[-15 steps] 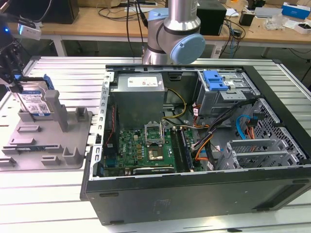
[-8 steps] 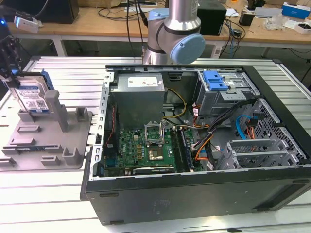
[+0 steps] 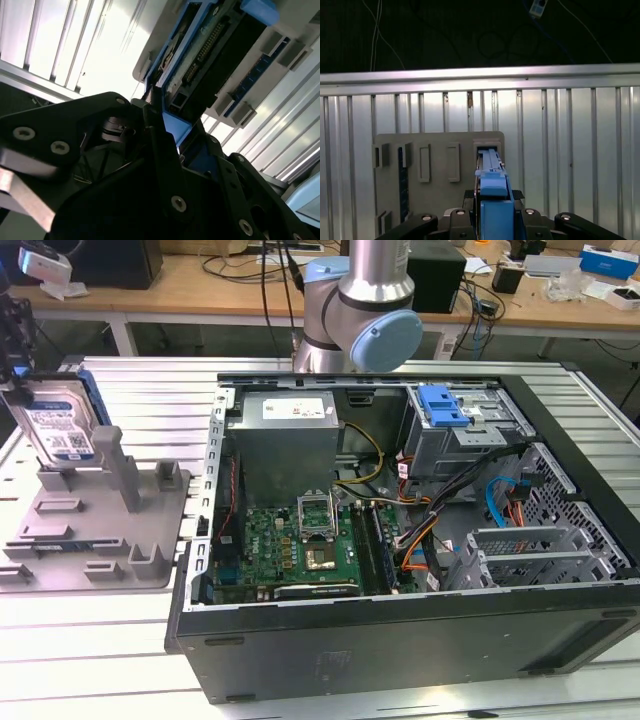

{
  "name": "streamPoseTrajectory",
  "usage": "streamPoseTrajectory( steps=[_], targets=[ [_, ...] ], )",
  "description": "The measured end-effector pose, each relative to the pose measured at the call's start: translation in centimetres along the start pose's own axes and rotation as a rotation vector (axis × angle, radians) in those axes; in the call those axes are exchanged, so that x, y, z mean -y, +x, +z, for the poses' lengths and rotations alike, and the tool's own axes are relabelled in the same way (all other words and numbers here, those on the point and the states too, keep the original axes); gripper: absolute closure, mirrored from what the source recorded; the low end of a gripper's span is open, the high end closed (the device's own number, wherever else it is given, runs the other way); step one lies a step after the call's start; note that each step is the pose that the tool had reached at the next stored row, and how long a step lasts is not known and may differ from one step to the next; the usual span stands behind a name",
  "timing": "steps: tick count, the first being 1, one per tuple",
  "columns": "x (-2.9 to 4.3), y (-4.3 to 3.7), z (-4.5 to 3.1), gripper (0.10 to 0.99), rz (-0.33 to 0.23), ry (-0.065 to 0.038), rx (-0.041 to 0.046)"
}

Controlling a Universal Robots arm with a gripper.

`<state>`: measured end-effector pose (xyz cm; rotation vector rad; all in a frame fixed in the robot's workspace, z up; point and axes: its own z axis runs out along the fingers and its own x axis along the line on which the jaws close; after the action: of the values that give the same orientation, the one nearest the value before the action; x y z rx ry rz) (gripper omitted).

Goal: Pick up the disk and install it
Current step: 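Pick up the disk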

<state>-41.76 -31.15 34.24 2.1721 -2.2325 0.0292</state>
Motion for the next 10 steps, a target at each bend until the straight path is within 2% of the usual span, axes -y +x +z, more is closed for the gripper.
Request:
streamPoseTrajectory(
  steps=[1, 5, 10],
  targets=[
    [0.00, 0.01, -0.26, 0.722, 0.000, 0.000, 0.0000],
    [0.06, 0.07, -2.08, 0.722, 0.000, 0.000, 0.0006],
    [0.06, 0.20, -4.64, 0.722, 0.000, 0.000, 0.0007]
  ],
)
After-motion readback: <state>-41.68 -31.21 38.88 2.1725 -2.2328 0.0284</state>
